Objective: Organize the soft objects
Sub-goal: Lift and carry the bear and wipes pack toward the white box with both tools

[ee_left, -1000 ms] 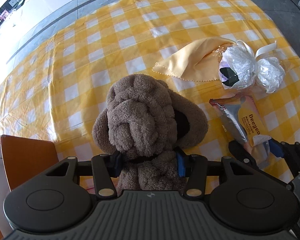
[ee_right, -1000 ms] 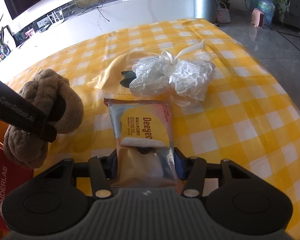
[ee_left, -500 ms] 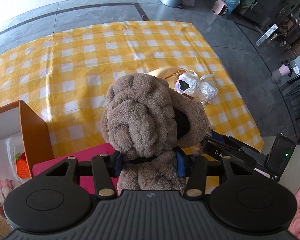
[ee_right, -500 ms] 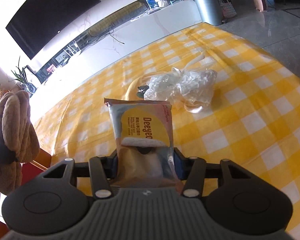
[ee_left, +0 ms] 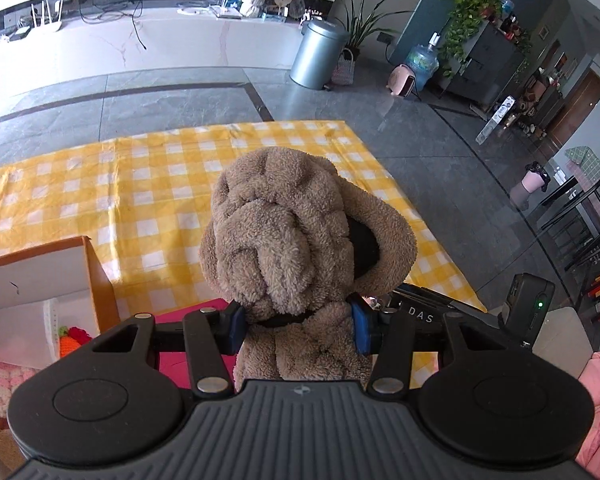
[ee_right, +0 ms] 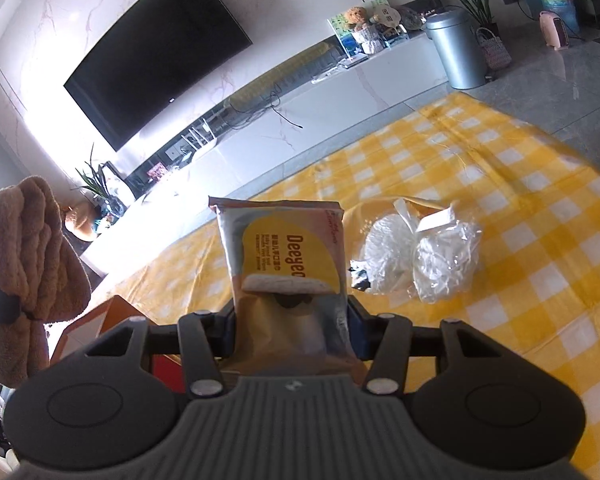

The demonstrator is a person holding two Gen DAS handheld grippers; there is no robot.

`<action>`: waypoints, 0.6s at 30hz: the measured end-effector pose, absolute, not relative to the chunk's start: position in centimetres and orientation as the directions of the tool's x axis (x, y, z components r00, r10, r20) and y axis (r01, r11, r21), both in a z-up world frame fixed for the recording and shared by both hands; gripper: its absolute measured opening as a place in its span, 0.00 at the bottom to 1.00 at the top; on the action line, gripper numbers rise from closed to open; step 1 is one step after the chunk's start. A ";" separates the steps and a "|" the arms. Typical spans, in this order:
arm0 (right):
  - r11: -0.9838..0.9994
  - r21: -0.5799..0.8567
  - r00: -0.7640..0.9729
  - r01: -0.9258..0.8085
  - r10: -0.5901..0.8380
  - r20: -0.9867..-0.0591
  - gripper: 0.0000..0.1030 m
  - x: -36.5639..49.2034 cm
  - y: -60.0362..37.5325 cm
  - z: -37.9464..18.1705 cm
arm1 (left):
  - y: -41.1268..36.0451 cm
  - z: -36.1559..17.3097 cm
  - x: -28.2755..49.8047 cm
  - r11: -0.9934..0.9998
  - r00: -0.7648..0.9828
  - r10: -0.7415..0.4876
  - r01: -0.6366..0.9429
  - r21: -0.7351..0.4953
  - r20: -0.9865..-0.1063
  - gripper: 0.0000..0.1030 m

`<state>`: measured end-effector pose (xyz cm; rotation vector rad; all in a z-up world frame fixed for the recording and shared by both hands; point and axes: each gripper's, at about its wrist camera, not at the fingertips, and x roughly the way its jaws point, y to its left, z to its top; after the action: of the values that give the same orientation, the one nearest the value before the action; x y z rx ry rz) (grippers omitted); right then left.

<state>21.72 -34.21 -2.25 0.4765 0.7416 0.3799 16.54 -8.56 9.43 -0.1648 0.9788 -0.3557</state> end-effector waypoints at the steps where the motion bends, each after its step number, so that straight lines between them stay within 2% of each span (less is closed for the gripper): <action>1: 0.822 0.542 0.682 -0.176 0.499 -0.535 0.50 21.5 -34.0 -1.8 | -8.1 9.8 16.0 0.933 0.519 -0.359 0.220 -0.284 -0.776 0.56; 8: 0.782 0.555 0.695 -0.286 0.567 -0.442 0.50 19.8 -31.8 0.9 | -4.2 10.7 12.7 0.960 0.606 -0.281 0.166 -0.227 -0.744 0.56; 12: 0.758 0.545 0.687 -0.359 0.610 -0.395 0.50 18.5 -29.7 3.0 | -1.7 10.2 10.6 0.981 0.657 -0.190 0.094 -0.171 -0.730 0.56; 18: 0.750 0.467 0.682 -0.469 0.643 -0.347 0.50 15.8 -24.5 6.7 | 0.9 8.6 7.4 0.997 0.710 -0.069 0.018 -0.080 -0.701 0.56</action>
<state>15.81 -24.49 6.70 0.3573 0.5213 0.6390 7.40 0.94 8.61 -0.0689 0.7797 -0.0478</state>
